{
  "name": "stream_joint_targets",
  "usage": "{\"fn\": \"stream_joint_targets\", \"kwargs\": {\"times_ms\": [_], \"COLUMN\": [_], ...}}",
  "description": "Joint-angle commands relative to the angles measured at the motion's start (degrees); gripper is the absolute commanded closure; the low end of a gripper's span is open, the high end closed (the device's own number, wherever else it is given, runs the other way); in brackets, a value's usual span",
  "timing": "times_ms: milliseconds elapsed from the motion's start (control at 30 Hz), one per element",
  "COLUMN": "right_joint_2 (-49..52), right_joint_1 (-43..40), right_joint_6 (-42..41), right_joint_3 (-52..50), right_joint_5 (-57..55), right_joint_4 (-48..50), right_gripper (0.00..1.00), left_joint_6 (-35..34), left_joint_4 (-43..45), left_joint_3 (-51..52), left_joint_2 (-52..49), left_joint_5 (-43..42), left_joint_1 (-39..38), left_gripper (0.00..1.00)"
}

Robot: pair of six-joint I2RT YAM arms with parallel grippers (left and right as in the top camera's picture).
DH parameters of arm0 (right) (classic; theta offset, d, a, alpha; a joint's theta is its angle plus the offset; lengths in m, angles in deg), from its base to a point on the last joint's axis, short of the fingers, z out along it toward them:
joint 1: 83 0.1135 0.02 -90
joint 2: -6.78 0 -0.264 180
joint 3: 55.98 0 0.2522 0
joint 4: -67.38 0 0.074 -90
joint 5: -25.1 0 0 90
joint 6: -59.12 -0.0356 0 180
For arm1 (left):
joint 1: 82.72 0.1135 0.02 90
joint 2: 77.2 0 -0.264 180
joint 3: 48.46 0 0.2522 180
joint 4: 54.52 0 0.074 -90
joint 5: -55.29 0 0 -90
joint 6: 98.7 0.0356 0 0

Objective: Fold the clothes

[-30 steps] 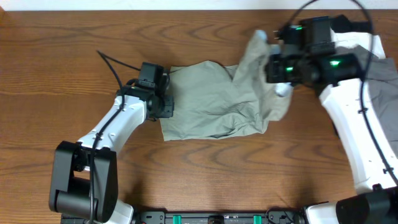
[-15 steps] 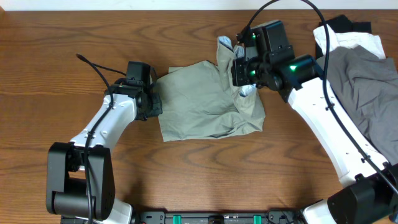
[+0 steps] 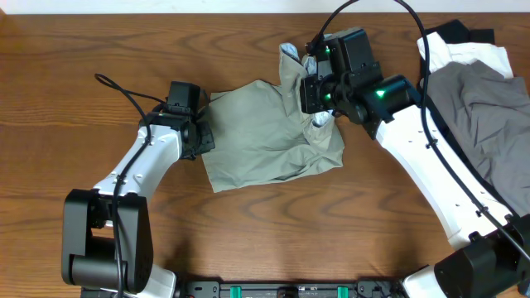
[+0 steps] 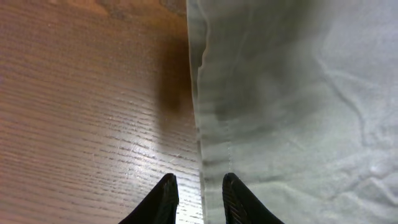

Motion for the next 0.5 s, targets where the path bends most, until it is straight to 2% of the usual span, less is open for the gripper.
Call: {"fn": "stream_joint_targets", "kwargs": {"times_ms": [0, 67, 167, 467], "right_joint_2": [0.1, 0.1, 0.1, 0.1], "right_joint_1": [0.4, 0.3, 0.3, 0.3], "right_joint_6": [-0.5, -0.1, 0.3, 1.6], "right_joint_3": [1.0, 1.0, 1.0, 1.0], "right_joint_5": [-2.8, -2.9, -2.9, -2.9], "right_joint_4": [0.0, 0.0, -0.2, -0.8], "right_gripper": [0.99, 0.99, 0.99, 0.99], "left_joint_6": [-0.7, -0.7, -0.7, -0.7], "left_joint_4": [0.5, 0.8, 0.8, 1.7], "left_joint_3": [0.1, 0.1, 0.3, 0.6], "left_joint_2": [-0.5, -0.8, -2.0, -8.3], "left_joint_5": [-1.6, -2.5, -2.6, -4.7], "left_joint_1": [0.0, -0.1, -0.1, -0.4], "left_gripper": [0.79, 0.87, 0.91, 0.93]}}
